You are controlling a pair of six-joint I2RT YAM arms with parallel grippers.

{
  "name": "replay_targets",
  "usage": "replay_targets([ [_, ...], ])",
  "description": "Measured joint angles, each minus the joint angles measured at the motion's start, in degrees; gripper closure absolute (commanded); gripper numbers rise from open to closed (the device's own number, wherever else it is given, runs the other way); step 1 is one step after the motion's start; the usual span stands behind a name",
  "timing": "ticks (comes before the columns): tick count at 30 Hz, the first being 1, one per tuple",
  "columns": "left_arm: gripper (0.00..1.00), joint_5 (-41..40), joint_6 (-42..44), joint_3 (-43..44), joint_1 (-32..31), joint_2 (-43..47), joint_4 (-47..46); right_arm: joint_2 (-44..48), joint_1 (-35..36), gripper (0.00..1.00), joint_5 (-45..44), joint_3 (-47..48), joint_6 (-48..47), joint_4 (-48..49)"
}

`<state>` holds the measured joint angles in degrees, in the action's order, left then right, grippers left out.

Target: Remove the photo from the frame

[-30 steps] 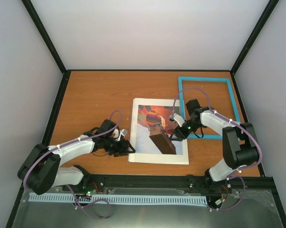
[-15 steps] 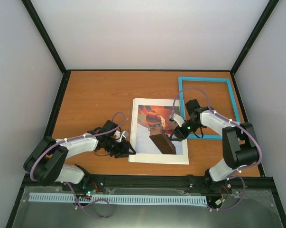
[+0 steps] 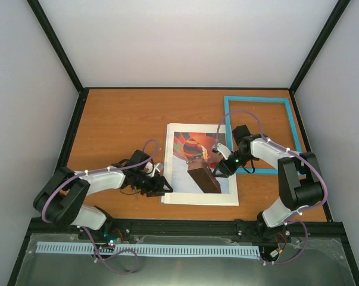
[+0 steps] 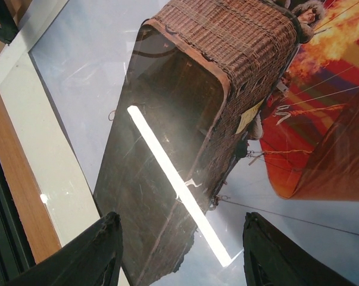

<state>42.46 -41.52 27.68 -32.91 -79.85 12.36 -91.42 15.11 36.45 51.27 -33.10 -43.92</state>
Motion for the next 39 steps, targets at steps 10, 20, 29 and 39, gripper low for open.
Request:
replay_targets([
  [10, 0.47, 2.3, -4.4, 0.9, 0.0, -4.1, -10.8, -0.2, 0.0, 0.47, 0.0, 0.0, 0.0, 0.0],
  [20, 0.50, 3.9, -7.5, 5.9, 0.0, -14.8, -19.7, -0.9, 0.0, 0.47, -0.1, 0.0, 0.0, 0.0],
  [29, 0.52, 3.2, -7.5, 11.4, 0.0, -19.8, -21.9, -1.0, 0.0, 0.47, -0.2, 0.0, 0.0, 0.0],
  [39, 0.43, -3.2, -7.2, 15.9, 0.4, -20.7, -18.1, -1.9, 0.0, 0.47, -0.5, 0.0, 0.0, 0.0],
])
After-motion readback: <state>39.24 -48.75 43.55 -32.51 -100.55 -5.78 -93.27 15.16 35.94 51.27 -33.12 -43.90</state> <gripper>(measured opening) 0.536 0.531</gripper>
